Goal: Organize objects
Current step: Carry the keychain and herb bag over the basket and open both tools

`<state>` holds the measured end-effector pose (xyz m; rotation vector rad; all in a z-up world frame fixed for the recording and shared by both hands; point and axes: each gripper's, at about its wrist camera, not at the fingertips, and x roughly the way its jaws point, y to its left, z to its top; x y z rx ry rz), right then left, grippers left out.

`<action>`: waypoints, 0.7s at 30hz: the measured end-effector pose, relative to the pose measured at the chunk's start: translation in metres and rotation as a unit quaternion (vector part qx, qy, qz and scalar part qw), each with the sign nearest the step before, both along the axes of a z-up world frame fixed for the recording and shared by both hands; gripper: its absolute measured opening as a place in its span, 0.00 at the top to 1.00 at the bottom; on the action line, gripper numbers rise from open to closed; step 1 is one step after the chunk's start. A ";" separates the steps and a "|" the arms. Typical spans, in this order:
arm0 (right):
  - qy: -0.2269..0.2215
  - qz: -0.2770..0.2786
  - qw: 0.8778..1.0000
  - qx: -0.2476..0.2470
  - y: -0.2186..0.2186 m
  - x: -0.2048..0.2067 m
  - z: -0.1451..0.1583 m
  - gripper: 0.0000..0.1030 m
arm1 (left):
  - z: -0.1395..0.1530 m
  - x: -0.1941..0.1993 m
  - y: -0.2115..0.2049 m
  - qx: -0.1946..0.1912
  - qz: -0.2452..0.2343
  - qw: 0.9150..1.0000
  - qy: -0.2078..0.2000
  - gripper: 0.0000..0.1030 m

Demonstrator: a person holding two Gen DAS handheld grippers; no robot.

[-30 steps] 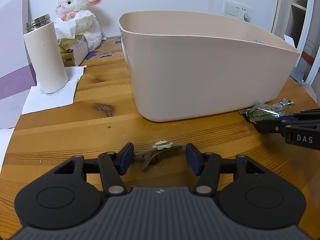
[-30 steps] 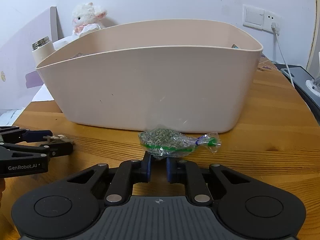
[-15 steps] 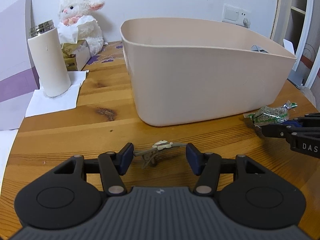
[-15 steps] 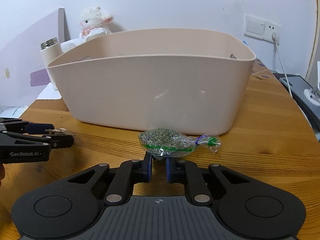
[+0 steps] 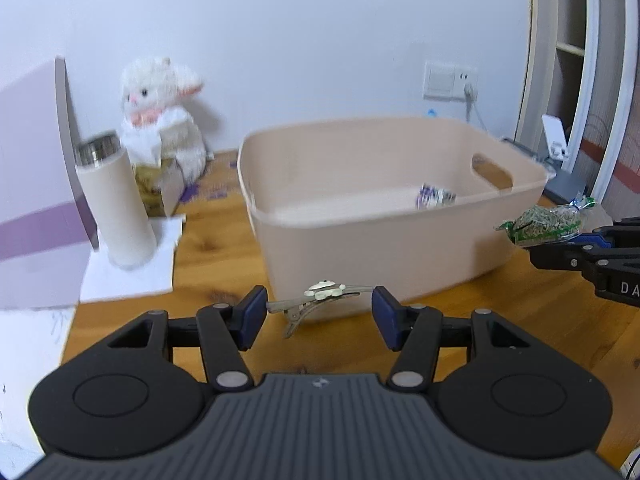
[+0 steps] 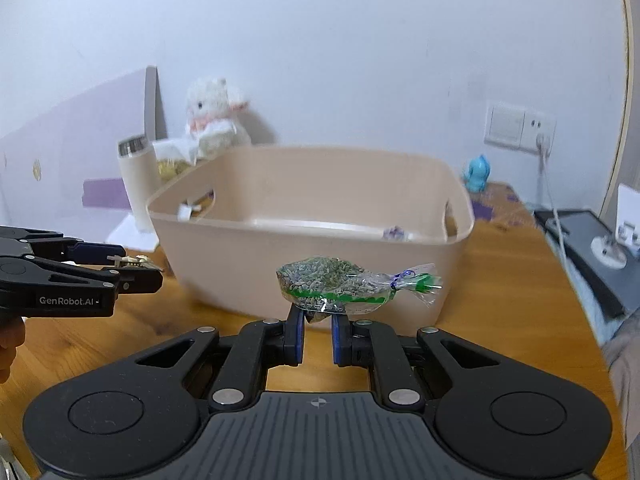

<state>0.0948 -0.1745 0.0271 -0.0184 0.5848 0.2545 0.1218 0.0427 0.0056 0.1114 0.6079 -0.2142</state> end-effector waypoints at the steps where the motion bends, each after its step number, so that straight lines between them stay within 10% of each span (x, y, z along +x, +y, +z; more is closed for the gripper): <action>1: -0.006 -0.001 1.000 0.001 -0.001 0.000 0.005 0.89 | 0.006 0.000 -0.001 0.000 -0.001 1.000 -0.007 0.43; 12: -0.053 -0.025 0.998 0.006 -0.013 0.031 0.042 0.89 | 0.057 0.037 -0.015 -0.004 0.009 0.998 -0.061 0.43; 21: -0.026 -0.035 0.999 -0.014 -0.008 0.078 0.037 0.89 | 0.045 0.094 -0.041 0.012 0.026 0.999 -0.029 0.43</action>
